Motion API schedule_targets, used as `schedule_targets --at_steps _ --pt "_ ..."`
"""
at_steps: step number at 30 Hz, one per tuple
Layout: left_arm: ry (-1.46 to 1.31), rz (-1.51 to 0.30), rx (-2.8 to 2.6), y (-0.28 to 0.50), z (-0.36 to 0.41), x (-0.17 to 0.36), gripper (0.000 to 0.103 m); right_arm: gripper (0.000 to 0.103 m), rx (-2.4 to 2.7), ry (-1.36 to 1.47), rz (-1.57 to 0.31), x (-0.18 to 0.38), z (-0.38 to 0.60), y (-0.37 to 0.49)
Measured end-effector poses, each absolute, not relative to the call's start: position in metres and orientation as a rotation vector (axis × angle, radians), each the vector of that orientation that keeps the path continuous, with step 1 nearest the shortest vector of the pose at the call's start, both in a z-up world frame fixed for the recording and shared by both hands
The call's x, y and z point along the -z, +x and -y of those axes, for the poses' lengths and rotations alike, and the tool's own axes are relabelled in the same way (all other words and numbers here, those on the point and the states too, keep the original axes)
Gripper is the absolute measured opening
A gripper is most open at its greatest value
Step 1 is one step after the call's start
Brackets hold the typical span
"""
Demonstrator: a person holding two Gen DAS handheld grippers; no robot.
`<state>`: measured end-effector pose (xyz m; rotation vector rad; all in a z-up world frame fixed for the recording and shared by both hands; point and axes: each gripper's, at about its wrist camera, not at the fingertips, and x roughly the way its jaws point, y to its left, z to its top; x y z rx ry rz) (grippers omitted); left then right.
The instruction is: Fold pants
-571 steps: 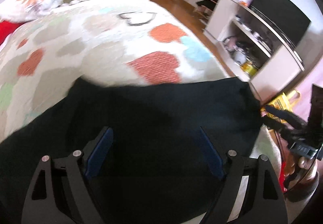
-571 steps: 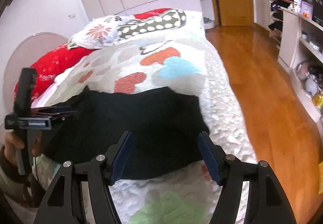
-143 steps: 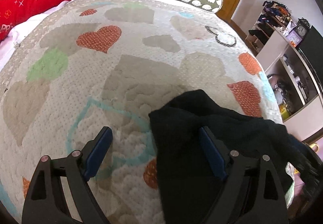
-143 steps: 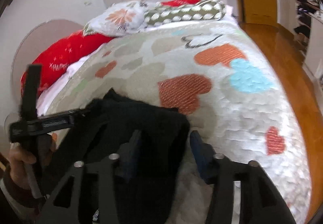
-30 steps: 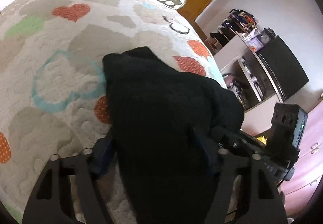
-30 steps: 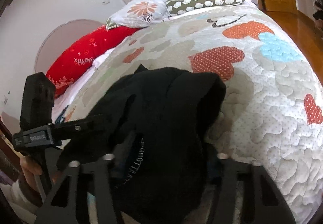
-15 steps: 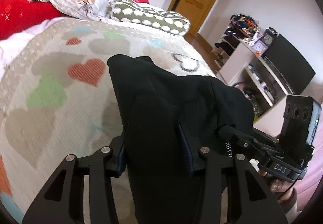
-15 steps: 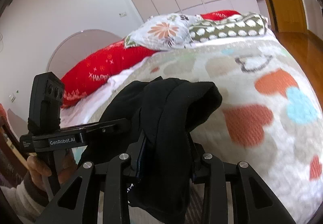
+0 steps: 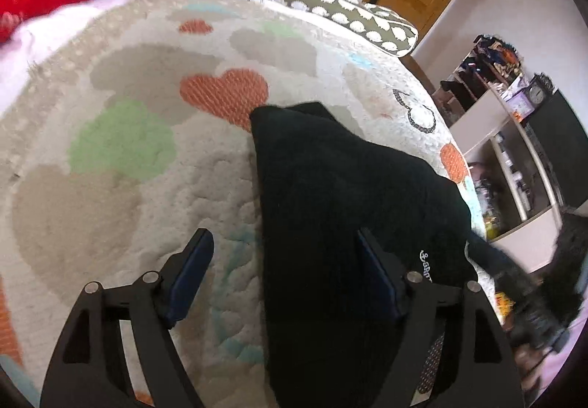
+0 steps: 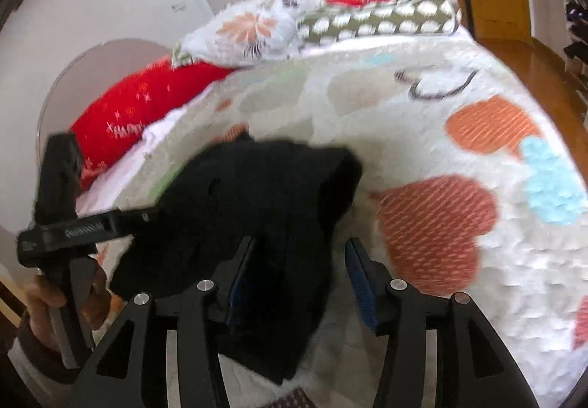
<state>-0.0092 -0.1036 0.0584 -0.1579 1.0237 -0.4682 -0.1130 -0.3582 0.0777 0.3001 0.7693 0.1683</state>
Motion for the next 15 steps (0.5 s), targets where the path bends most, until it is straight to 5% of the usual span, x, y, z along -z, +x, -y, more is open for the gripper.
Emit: schedule_targets --at_steps 7,15 --pt "-0.085 -0.963 0.425 -0.035 0.113 -0.076 0.078 0.049 -0.222 0.188 -0.699 -0.113 0.336 -0.094" --pt "-0.022 -0.934 0.363 -0.042 0.125 -0.054 0.085 0.039 -0.183 0.151 -0.817 -0.062 0.321 -0.05"
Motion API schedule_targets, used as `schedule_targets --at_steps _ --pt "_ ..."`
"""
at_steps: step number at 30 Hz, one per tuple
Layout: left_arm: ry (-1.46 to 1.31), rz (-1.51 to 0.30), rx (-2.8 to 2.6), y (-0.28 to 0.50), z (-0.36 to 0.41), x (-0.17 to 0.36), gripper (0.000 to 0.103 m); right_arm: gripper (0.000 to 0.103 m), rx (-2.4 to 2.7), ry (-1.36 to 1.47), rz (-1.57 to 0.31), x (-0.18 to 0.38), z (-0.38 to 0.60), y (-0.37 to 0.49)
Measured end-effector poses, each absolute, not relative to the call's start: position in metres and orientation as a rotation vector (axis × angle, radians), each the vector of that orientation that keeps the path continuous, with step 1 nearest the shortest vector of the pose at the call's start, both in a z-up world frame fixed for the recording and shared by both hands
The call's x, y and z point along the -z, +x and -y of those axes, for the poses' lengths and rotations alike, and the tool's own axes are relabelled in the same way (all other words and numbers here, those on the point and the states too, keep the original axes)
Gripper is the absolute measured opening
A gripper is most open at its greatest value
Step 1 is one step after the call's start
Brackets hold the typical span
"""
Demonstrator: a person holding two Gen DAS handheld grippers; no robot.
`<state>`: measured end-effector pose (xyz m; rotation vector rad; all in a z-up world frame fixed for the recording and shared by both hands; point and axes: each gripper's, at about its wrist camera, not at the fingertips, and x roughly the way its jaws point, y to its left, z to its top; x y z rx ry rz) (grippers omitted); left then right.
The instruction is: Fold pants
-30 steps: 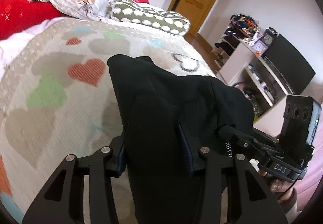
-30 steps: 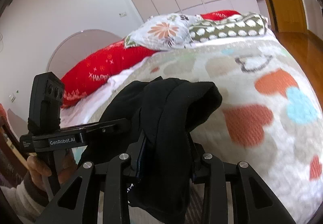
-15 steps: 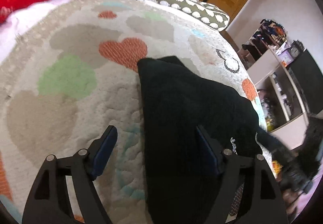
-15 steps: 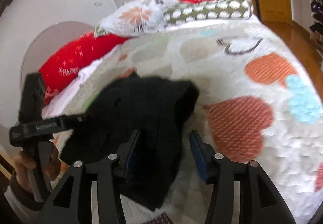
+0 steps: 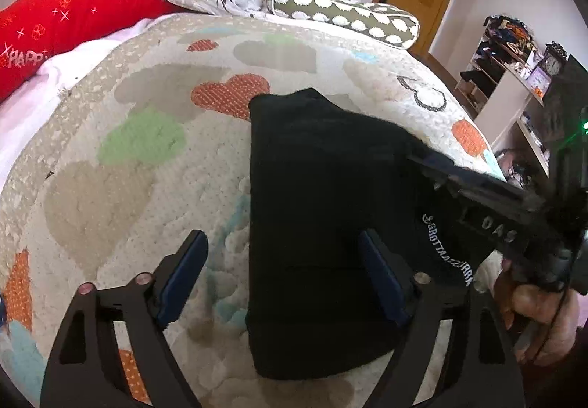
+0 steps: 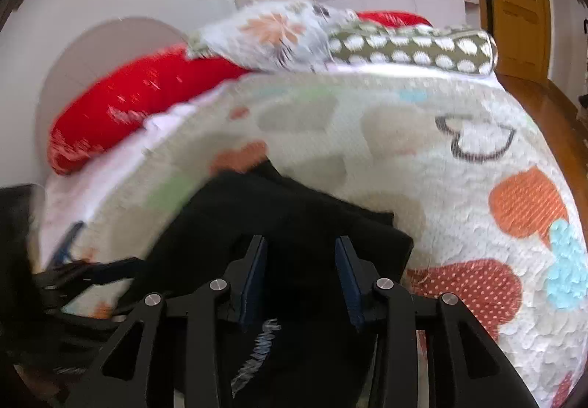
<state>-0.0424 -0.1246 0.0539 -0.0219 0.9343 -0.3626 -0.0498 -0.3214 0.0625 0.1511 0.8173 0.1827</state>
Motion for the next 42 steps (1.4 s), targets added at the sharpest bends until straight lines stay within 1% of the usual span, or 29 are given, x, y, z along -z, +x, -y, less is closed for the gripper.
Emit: schedule_targets --at_steps 4,11,13,17,21,26,28,29,30,34,36,42 --pt "-0.009 -0.924 0.36 -0.045 0.129 -0.054 0.085 0.039 -0.196 0.19 -0.808 -0.058 0.327 -0.05" --pt "0.026 -0.899 0.347 -0.055 0.131 -0.062 0.085 0.042 -0.213 0.19 -0.777 -0.087 0.326 -0.083" --pt "0.035 -0.889 0.338 -0.058 0.13 -0.065 0.085 0.045 -0.215 0.178 -0.77 -0.091 0.323 -0.096" --pt "0.031 -0.858 0.312 -0.065 0.123 -0.07 0.085 0.047 -0.202 0.135 -0.795 -0.084 0.316 -0.118" --pt "0.022 -0.837 0.284 -0.072 0.115 -0.072 0.085 0.048 -0.168 0.091 -0.827 -0.061 0.312 -0.122" --pt "0.024 -0.803 0.265 -0.082 0.11 -0.08 0.085 0.048 -0.162 0.121 -0.804 -0.074 0.315 -0.13" --pt "0.024 -0.798 0.264 -0.085 0.108 -0.083 0.085 0.054 -0.165 0.122 -0.773 -0.084 0.313 -0.138" --pt "0.021 -0.799 0.269 -0.086 0.108 -0.084 0.085 0.061 -0.166 0.123 -0.755 -0.089 0.312 -0.142" --pt "0.022 -0.801 0.27 -0.087 0.108 -0.084 0.085 0.065 -0.165 0.125 -0.742 -0.092 0.311 -0.146" --pt "0.056 -0.787 0.257 -0.097 0.111 -0.087 0.085 0.07 -0.143 0.113 -0.7 -0.102 0.305 -0.16" --pt "0.067 -0.776 0.255 -0.103 0.111 -0.09 0.085 0.075 -0.135 0.104 -0.694 -0.104 0.303 -0.165" --pt "0.08 -0.743 0.248 -0.115 0.111 -0.097 0.085 0.08 -0.132 0.098 -0.695 -0.106 0.302 -0.173"
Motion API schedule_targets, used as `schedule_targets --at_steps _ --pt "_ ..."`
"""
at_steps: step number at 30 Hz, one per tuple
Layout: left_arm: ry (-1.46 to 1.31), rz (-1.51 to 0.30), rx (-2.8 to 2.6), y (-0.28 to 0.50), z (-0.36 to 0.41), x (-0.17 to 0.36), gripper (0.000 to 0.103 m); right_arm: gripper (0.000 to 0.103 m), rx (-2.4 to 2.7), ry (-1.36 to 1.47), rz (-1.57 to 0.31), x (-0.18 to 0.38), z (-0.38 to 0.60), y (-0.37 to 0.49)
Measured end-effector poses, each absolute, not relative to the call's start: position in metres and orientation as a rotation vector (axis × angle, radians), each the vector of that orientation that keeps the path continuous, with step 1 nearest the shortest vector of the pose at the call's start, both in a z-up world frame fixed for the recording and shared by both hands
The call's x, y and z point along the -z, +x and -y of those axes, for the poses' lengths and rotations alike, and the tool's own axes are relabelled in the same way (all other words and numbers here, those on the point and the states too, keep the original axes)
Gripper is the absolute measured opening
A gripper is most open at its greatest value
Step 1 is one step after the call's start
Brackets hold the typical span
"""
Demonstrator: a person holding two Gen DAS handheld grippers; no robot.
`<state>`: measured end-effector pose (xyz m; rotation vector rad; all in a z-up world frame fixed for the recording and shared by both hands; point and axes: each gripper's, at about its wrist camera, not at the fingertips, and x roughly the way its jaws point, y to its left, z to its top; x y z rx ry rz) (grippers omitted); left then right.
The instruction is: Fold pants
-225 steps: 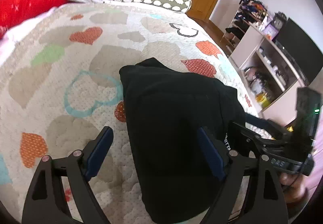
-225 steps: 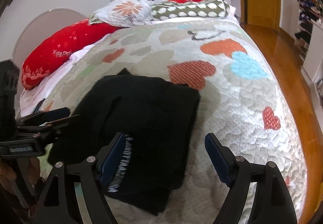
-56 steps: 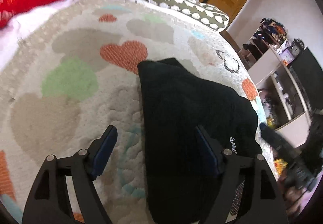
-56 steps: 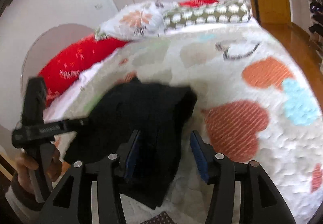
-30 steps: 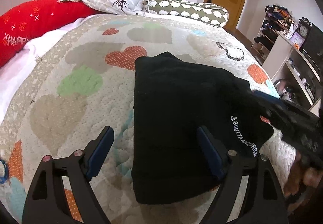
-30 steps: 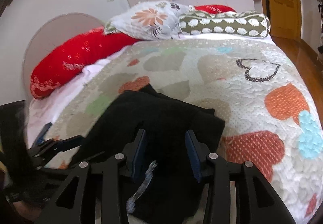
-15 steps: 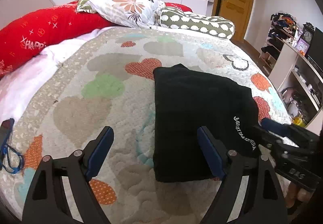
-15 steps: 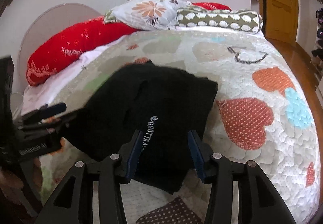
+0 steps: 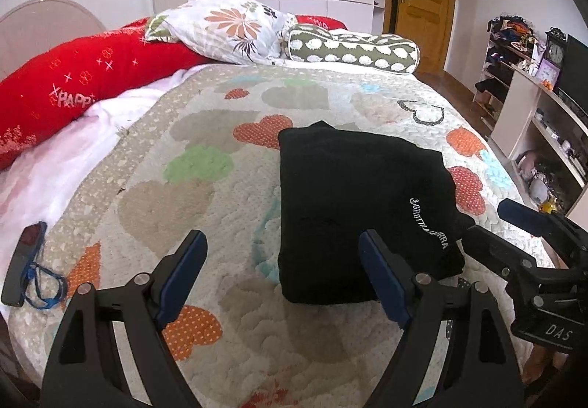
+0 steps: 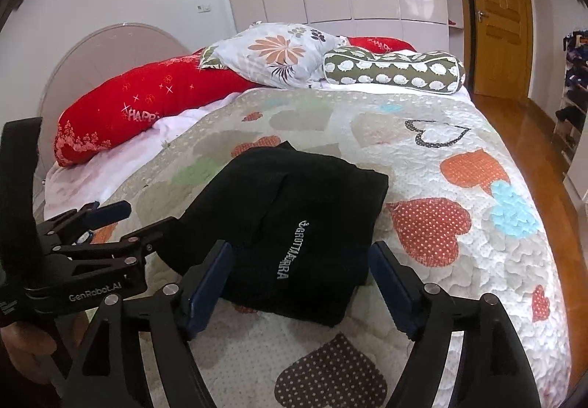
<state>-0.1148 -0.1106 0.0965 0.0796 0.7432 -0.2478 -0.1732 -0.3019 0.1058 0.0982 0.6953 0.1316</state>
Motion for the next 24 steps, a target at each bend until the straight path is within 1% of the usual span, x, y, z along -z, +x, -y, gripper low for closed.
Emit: schedule_targets --at_steps 3,24 --pt "0.067 -0.726 0.254 -0.119 0.109 -0.1 0.085 0.081 -0.129 0.106 -0.697 -0.105 0.304 -0.177" --pt "0.083 -0.703 0.257 -0.131 0.108 -0.108 0.085 0.082 -0.131 0.108 -0.728 -0.1 0.306 -0.182"
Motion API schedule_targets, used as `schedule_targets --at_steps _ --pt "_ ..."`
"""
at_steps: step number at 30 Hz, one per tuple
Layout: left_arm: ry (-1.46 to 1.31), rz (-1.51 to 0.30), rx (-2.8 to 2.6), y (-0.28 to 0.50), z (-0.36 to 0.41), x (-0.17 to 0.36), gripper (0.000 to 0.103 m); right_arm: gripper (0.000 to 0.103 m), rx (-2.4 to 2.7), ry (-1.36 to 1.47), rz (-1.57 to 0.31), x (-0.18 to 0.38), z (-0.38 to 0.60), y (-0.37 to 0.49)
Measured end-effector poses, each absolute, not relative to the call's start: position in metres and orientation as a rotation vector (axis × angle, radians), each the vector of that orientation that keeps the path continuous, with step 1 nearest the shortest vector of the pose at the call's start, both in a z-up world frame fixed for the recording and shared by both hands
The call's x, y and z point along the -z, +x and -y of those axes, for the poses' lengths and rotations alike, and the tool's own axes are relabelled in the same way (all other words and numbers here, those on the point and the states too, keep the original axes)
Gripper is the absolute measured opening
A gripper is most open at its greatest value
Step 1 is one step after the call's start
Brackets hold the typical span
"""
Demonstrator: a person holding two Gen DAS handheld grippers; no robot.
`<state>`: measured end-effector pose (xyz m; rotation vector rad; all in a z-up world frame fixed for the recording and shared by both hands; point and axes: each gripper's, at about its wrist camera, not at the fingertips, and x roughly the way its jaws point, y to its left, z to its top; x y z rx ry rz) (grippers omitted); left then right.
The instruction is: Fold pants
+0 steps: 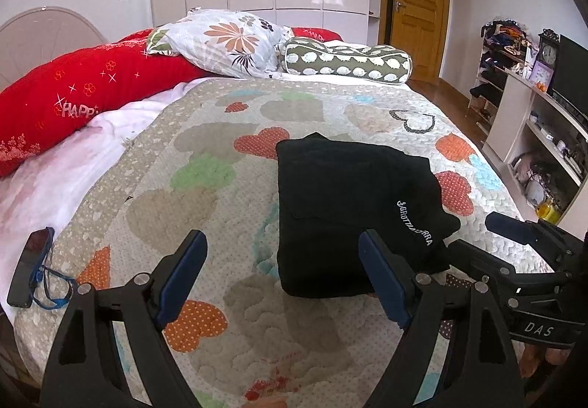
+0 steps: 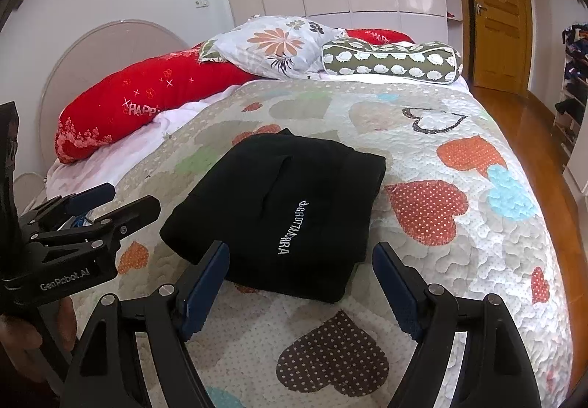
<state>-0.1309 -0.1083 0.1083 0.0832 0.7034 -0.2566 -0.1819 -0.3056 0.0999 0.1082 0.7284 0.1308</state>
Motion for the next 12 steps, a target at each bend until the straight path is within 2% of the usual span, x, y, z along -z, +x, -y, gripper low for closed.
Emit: schedule_targets --at_steps 12 --pt "0.092 -0.696 0.271 -0.1335 0.1098 -0.1069 0.085 0.082 -0.127 0.11 -0.749 -0.0947 0.3079 -0.1815"
